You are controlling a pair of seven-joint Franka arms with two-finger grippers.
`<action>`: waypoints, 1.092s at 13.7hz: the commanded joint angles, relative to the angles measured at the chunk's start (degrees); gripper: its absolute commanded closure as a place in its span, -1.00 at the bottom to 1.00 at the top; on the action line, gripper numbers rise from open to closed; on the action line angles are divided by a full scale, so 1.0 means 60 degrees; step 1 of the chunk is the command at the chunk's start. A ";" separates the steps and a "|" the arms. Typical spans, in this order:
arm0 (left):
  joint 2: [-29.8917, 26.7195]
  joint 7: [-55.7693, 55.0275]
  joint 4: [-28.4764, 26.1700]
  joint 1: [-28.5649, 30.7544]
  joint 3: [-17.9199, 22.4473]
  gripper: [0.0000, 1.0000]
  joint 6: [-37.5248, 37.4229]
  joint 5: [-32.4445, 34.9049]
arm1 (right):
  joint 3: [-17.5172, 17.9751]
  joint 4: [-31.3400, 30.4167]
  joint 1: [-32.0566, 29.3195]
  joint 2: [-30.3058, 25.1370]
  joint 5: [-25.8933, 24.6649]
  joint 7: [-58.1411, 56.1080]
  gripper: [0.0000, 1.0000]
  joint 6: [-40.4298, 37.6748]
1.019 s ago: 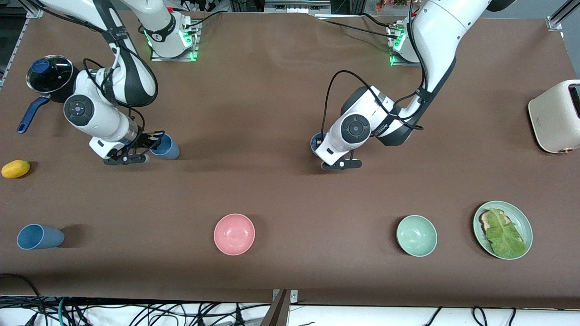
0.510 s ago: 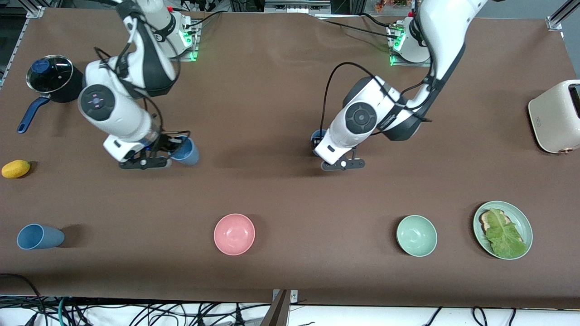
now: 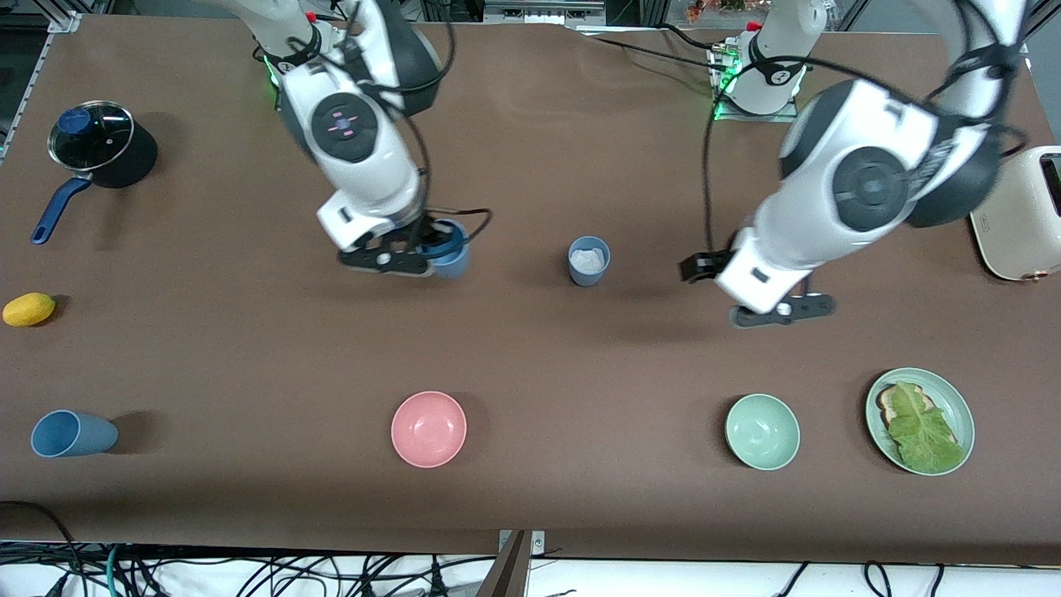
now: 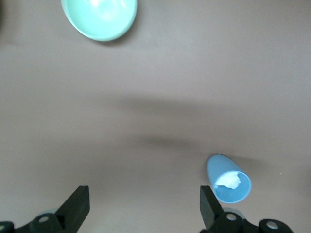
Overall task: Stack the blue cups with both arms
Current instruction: 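Open and withdraw the left gripper while the right gripper brings its cup over, then lower the blue cup into the tissue cup and open the right gripper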
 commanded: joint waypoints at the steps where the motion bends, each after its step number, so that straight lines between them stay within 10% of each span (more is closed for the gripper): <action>1: -0.0758 0.1692 0.0042 0.0766 -0.0047 -1.00 -0.0806 0.0193 | -0.0118 0.1836 0.1330 0.1273 0.0123 0.2238 1.00 -0.0323; 6: -0.2208 0.4561 -0.0790 -0.0678 0.2642 -1.00 -0.0839 0.0018 | -0.0133 0.4124 0.2491 0.2857 0.0108 0.4486 1.00 -0.0206; 15: -0.3485 0.4863 -0.2449 -0.0697 0.3512 -1.00 0.0496 -0.1066 | -0.0133 0.4640 0.2521 0.3605 -0.0008 0.4605 1.00 0.0043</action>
